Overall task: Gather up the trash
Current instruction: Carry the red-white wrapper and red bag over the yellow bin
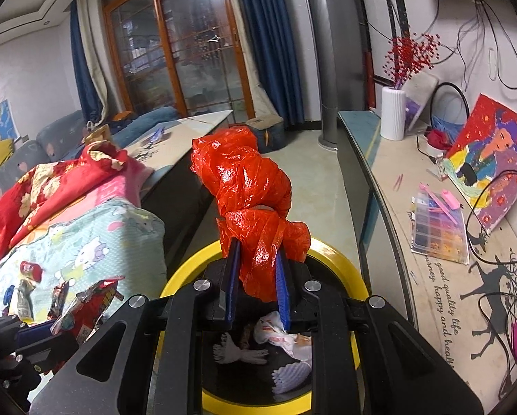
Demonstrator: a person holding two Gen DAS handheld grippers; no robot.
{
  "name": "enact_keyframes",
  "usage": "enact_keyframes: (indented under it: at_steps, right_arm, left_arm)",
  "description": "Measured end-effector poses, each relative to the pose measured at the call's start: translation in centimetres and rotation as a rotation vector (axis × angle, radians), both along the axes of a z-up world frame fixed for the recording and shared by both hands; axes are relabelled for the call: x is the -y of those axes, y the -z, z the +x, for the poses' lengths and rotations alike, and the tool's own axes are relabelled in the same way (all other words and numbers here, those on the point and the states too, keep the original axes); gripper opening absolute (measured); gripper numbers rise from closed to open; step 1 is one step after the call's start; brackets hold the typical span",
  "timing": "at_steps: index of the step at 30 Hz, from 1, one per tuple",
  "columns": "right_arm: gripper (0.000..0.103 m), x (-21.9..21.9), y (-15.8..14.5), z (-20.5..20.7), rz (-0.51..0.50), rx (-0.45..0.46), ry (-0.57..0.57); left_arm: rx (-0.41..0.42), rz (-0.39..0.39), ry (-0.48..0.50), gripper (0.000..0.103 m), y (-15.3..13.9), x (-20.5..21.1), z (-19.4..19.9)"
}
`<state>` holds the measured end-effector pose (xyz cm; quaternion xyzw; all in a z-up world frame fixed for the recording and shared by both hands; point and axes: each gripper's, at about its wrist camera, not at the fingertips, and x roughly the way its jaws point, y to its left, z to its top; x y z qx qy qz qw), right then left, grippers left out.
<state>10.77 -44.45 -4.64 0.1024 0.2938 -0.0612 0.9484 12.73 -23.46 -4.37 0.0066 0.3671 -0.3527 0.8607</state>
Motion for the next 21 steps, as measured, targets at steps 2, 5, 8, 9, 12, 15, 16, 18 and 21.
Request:
enact_keyframes:
  at_steps: [2, 5, 8, 9, 12, 15, 16, 18, 21]
  right_arm:
    - [0.018, 0.7, 0.3, -0.1, 0.01, -0.009, 0.011]
    - [0.018, 1.5, 0.7, -0.1, 0.023, -0.019, 0.023]
    - [0.018, 2.2, 1.1, 0.0, 0.035, -0.029, 0.031]
    - [0.018, 2.4, 1.2, 0.0, 0.038, -0.032, 0.034]
    - [0.018, 2.9, 1.8, 0.1, 0.052, -0.046, 0.04]
    - [0.018, 3.3, 2.3, 0.2, 0.062, -0.061, 0.038]
    - [0.018, 3.5, 2.5, 0.3, 0.066, -0.065, 0.037]
    - [0.018, 3.6, 2.8, 0.4, 0.074, -0.076, 0.03]
    - [0.018, 3.7, 3.2, 0.4, 0.085, -0.086, 0.017]
  left_arm:
    - [0.001, 0.01, 0.001, 0.015, 0.3, 0.6, 0.3]
    - [-0.005, 0.021, -0.001, 0.015, 0.9, 1.3, 0.8]
    - [-0.003, 0.033, 0.007, 0.015, 1.3, 2.1, 1.1]
    - [-0.003, 0.038, 0.008, 0.015, 1.5, 2.3, 1.1]
    - [-0.003, 0.053, 0.014, 0.015, 1.9, 3.1, 1.4]
    - [-0.007, 0.068, 0.016, 0.015, 2.4, 3.8, 1.8]
    - [-0.009, 0.073, 0.018, 0.015, 2.6, 4.0, 2.0]
    - [-0.014, 0.082, 0.019, 0.015, 3.0, 4.4, 2.3]
    - [-0.023, 0.092, 0.017, 0.015, 3.5, 5.0, 2.7]
